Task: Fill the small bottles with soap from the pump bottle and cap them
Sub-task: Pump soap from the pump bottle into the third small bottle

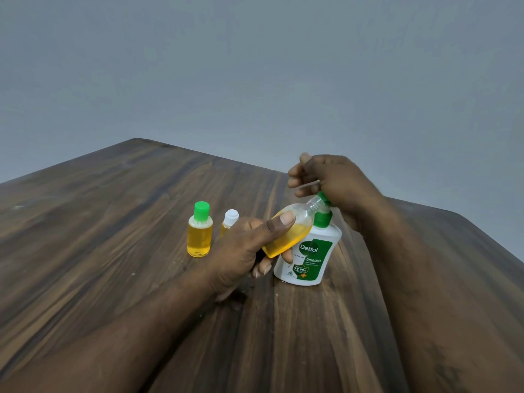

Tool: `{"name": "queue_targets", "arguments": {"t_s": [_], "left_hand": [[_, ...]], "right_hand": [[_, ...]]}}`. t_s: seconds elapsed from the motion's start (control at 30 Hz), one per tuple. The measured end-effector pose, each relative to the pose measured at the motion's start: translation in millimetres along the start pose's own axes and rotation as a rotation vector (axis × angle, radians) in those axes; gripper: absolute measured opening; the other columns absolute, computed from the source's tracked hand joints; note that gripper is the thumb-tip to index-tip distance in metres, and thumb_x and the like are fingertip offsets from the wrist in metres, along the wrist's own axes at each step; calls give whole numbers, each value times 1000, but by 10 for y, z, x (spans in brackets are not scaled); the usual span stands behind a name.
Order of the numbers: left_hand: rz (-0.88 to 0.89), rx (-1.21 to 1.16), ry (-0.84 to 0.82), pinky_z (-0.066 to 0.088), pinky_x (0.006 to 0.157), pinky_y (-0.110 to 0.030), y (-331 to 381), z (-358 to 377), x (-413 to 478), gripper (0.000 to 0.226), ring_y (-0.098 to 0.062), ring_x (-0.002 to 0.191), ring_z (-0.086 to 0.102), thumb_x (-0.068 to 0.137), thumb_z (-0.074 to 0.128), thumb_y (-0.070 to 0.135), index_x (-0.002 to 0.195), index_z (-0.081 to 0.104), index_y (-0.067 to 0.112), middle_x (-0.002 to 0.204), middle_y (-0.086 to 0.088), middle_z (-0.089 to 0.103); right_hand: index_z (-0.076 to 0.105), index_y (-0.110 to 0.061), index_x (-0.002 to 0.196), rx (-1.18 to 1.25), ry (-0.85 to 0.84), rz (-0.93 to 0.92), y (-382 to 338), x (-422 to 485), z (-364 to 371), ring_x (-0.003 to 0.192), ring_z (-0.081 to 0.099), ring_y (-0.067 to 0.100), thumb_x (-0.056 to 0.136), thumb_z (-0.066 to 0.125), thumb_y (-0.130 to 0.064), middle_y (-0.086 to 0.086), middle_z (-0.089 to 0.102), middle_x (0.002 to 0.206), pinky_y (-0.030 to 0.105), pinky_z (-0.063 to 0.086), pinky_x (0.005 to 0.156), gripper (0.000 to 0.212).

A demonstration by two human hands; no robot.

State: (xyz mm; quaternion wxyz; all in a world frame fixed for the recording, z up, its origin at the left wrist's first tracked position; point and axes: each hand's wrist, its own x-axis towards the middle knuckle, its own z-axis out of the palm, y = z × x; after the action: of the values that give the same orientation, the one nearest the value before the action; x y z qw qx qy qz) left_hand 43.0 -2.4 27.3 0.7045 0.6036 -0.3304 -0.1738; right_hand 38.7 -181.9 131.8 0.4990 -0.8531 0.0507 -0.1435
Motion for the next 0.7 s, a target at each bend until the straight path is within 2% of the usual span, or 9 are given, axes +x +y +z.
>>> {"name": "queue_targets", "arguments": {"t_s": [0.1,0.2,0.27,0.33,0.4,0.5,0.6,0.7], "left_hand": [[6,7,10,36,47,-21,7,-11,-7,65,-15,40,41,86,56,70,65,73,10,47,-11,47],[-2,25,12,35,47,-24,-1,-1,-14,65,-15,40,41,91,56,67,64,72,10,49,-14,47],[-16,21,8,35,45,-23,-2,17,-25,63,-14,39,40,90,55,65,64,72,9,48,-12,46],[-23,25,2,35,46,-24,-1,23,-29,64,-14,39,40,89,54,65,65,72,9,46,-10,46],[-15,31,3,34,46,-23,-2,16,-18,65,-14,39,40,90,55,66,65,72,8,45,-9,45],[-7,15,8,34,45,-22,4,12,0,67,-13,39,40,85,57,71,67,73,8,46,-10,45],[-1,14,1,35,45,-21,0,8,1,68,-14,40,41,82,58,72,67,73,7,47,-11,46],[-5,5,6,35,45,-20,-9,-2,4,68,-13,40,41,82,58,72,68,72,7,47,-10,47]], "right_hand": [[74,-1,105,-40,-110,54,40,-35,31,85,74,23,110,50,-22,13,80,98,32,60,79,33],[76,-6,98,-49,-148,100,83,-40,57,103,74,37,110,48,-21,12,80,98,49,58,99,33],[76,-9,97,-70,-159,105,91,-45,65,107,72,39,110,48,-22,10,81,96,54,55,103,33],[76,-9,96,-74,-158,94,88,-48,68,106,72,38,110,48,-21,9,81,95,54,55,103,33],[76,-8,97,-63,-145,81,70,-45,60,101,74,34,110,48,-22,9,81,94,49,58,97,34],[75,-6,103,-49,-119,34,9,-43,11,83,74,22,110,49,-28,9,80,94,36,58,80,34],[72,-7,111,-27,-108,7,-57,-59,-57,80,72,21,108,51,-41,9,80,98,26,55,66,40],[72,-13,112,-22,-42,-1,-87,-37,-108,78,73,19,104,47,-59,6,80,99,28,49,65,53]]}}
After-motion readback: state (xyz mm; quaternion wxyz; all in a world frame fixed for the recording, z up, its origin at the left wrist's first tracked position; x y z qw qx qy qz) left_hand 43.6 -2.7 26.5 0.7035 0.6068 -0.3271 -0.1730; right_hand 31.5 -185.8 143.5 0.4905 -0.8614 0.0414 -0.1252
